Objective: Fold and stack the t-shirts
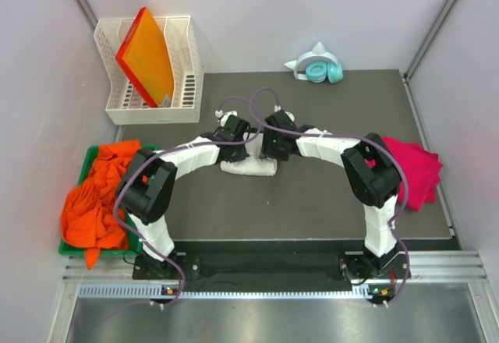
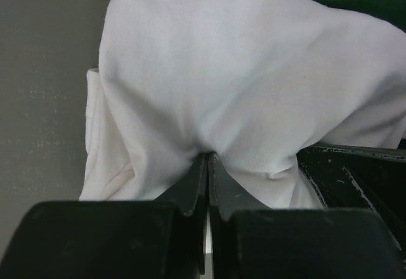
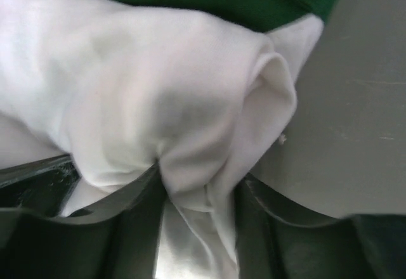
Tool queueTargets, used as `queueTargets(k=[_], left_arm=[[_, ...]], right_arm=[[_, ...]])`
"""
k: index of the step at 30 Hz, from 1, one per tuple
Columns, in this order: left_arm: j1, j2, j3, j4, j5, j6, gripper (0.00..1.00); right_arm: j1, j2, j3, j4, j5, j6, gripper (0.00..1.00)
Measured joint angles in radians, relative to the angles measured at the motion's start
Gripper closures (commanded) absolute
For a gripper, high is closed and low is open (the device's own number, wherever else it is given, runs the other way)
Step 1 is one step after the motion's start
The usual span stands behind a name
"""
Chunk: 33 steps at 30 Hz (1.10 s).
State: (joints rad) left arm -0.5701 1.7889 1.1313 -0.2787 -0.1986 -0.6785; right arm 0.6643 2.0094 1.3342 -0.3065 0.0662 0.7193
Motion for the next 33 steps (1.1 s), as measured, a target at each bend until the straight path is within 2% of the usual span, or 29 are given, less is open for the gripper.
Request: queueTargets(k=[1, 2, 4, 5, 12, 17, 23, 33], left_arm=[[0.0, 0.0, 0.0, 0.0, 0.0, 0.0, 0.97], [0.0, 0.0, 0.0, 0.0, 0.0, 0.0, 0.98], [0.0, 0.0, 0.0, 0.0, 0.0, 0.001, 0.98], [0.0, 0.0, 0.0, 0.0, 0.0, 0.001, 0.97], [0.0, -0.001, 0.0, 0.0, 0.0, 0.001, 0.96], [0.0, -0.061, -0.065, 0.034, 0.001, -0.008, 0.82], [0.0, -0.219, -0.113, 0.043, 0.027, -0.016, 0.66], [-0.001, -0.308, -0.123, 0.046, 0.034, -0.031, 0.69]], right_arm=[[0.0, 0.0, -0.006, 0.013, -0.012, 0.006, 0.72], [0.0, 0.0, -0.006, 0.02, -0.021, 0.013, 0.83], [0.0, -0.001, -0.013, 0.032, -0.029, 0.018, 0.92], [0.0, -0.005, -0.019, 0.036, -0.032, 0.026, 1.0], [0.002, -0.042, -0.065, 0.079, -0.011, 0.045, 1.0], [0.026, -0.059, -0.07, 0.074, 0.071, 0.04, 1.0], [0.045, -0.091, -0.067, -0.003, 0.177, 0.011, 1.0], [0.044, -0.155, -0.049, -0.242, 0.397, -0.099, 1.0]])
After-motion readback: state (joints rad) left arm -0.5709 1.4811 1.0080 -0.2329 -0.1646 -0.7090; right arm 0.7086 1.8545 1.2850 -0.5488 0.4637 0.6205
